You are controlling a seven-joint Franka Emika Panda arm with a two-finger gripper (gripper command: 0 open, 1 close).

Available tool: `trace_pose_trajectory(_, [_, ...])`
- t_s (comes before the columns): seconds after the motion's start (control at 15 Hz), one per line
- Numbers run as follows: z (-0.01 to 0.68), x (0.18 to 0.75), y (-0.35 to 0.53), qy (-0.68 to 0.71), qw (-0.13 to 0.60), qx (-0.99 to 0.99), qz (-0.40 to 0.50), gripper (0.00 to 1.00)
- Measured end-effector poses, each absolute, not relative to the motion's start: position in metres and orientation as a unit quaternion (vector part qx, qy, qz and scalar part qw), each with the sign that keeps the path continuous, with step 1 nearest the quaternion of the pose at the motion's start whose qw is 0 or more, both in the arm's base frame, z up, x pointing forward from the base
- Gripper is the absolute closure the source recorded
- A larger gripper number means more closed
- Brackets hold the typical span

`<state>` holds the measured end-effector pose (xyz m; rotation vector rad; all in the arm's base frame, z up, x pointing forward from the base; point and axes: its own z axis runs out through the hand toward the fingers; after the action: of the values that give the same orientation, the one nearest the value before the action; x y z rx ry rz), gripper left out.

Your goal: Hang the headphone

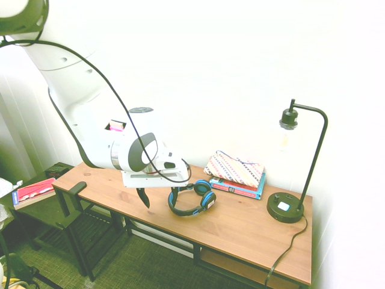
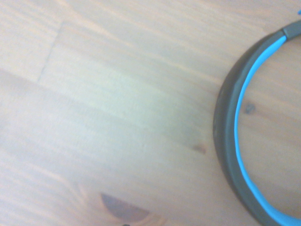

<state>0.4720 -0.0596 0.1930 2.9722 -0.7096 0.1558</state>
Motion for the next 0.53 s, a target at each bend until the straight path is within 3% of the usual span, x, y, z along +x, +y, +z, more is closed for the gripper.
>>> trace_pose_trajectory(0.53, [0.178, 0.499, -0.045, -0.232, 0.044, 0.970, 0.050, 1.00])
